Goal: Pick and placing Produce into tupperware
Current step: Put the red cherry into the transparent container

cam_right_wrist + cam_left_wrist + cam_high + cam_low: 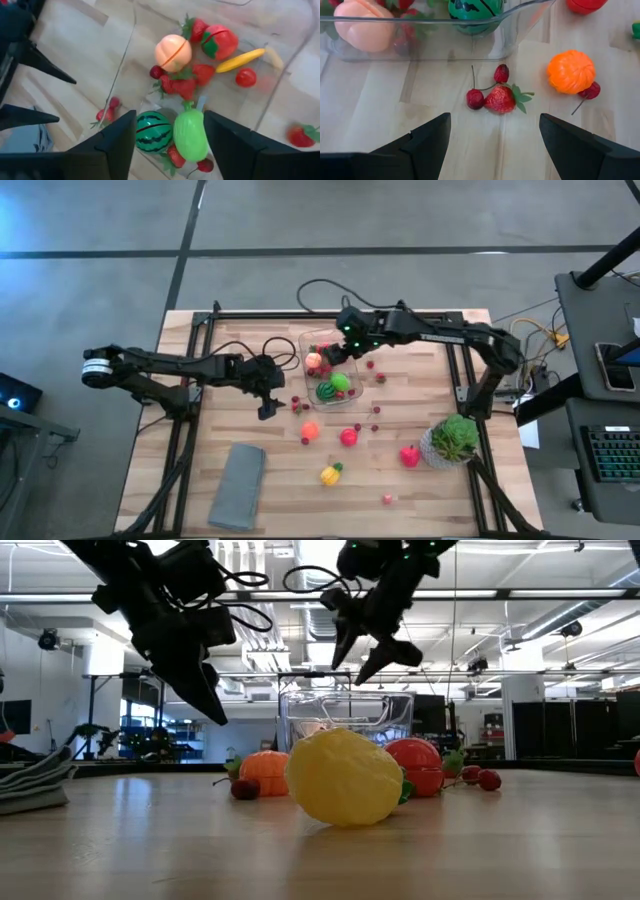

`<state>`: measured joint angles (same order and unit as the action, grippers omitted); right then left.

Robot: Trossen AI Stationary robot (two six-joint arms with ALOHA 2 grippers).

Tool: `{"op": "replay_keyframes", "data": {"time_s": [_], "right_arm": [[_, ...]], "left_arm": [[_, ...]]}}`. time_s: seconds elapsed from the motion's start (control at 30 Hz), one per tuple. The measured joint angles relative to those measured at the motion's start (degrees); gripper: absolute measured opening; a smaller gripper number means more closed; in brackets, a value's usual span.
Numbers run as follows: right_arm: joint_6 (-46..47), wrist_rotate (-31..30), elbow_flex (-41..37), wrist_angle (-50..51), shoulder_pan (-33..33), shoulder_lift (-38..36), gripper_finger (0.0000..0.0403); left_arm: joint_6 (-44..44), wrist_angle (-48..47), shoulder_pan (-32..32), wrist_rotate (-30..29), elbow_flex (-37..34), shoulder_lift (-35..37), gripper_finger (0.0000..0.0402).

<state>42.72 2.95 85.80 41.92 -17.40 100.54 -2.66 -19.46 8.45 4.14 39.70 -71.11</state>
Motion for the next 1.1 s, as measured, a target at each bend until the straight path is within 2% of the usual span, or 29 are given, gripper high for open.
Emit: {"op": "replay_keyframes", "data": {"time_s": [0.17, 0.33, 0.5, 0.67, 0.87, 1.1], "right_arm": [[-4.29, -0.94, 5.58, 6.24, 0.15, 1.83, 0.0263], [-7.60, -5.13, 8.94, 13.06, 0.13, 0.47, 0.0283], [-9.36, -7.66, 9.88, 16.24, 0.13, -2.12, 0.0290], [-9.38, -7.74, 9.66, 16.64, 0.15, -3.42, 0.0287], [-9.65, -8.01, 9.52, 16.67, 0.13, -3.33, 0.0288], [-9.75, -8.01, 9.13, 19.48, 0.14, -3.38, 0.0282]], "left_arm": [[-2.75, 1.31, 0.00, 0.04, -0.57, 0.00, 0.0290], [-2.48, 7.41, 0.04, -0.04, -4.17, 0.00, 0.0290], [3.13, 14.12, 0.04, -3.59, -7.51, 0.00, 0.0287], [7.76, 15.98, 0.07, -6.03, -8.24, -0.41, 0.0252], [7.96, 20.12, -0.33, -6.01, -8.11, -5.73, 0.0199], [7.92, 22.25, -0.68, -6.21, -6.31, -12.64, 0.0176]]}}
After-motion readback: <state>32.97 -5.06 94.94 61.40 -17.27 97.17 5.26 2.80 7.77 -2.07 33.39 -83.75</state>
